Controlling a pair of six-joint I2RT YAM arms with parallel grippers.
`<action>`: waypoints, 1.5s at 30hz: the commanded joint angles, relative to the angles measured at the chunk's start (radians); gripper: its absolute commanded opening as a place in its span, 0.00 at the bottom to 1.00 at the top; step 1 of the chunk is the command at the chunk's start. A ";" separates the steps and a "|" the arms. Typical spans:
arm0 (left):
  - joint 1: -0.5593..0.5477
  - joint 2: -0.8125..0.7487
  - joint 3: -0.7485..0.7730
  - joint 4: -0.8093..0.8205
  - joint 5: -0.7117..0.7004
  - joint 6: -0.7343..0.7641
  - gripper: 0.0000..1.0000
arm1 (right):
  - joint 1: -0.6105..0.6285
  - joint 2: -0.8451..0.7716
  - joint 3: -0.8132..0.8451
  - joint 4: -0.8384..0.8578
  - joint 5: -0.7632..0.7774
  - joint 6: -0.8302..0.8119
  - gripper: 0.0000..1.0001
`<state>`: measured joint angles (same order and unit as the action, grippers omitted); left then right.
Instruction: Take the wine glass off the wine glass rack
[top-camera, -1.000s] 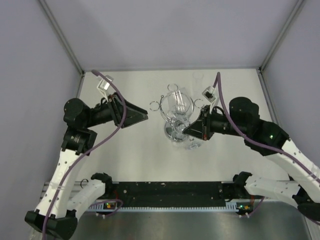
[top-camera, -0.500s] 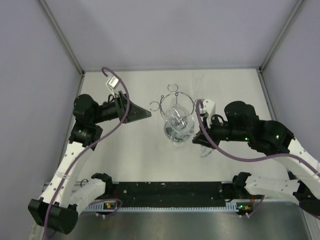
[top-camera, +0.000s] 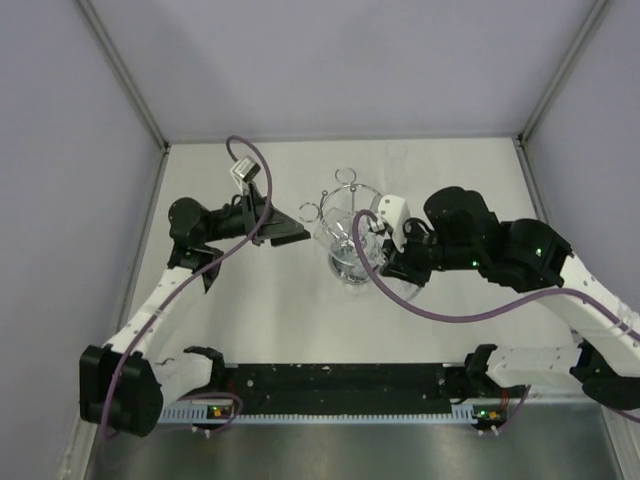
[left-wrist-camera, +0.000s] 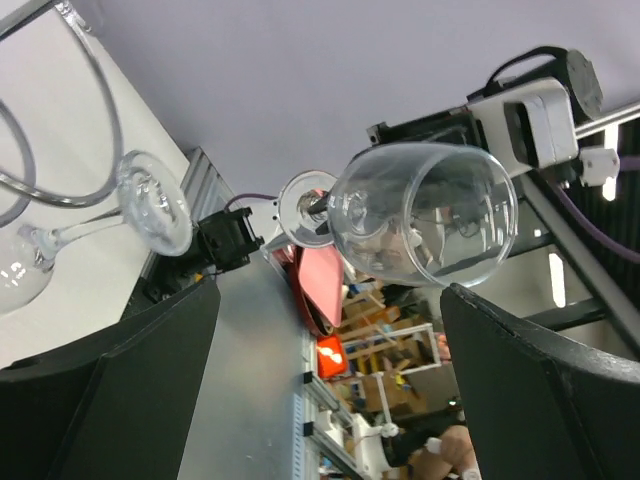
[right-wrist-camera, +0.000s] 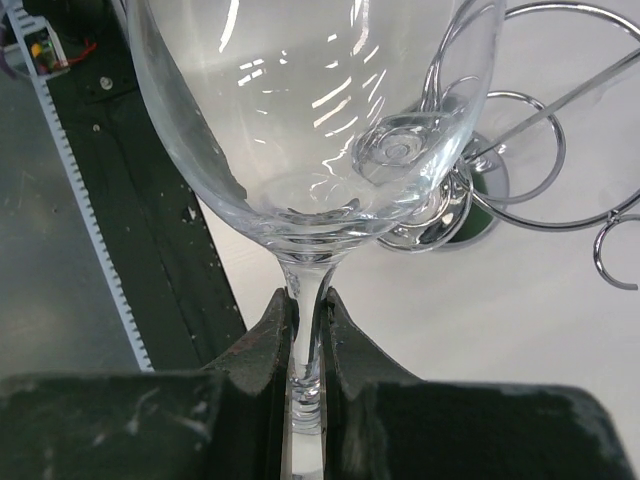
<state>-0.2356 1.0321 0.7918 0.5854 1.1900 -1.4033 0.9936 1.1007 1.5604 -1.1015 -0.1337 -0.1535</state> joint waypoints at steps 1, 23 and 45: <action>0.012 0.080 -0.069 0.550 0.089 -0.333 0.98 | 0.042 -0.001 0.059 -0.008 0.052 -0.061 0.00; 0.012 -0.079 0.126 -0.619 -0.033 0.464 0.93 | 0.148 0.185 0.171 -0.032 0.184 -0.113 0.00; 0.018 -0.073 0.115 -0.631 -0.029 0.471 0.71 | 0.198 0.120 0.109 -0.023 0.253 -0.087 0.00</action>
<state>-0.2230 0.9604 0.9192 -0.0902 1.1656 -0.9260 1.1667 1.2884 1.6615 -1.2274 0.1158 -0.2508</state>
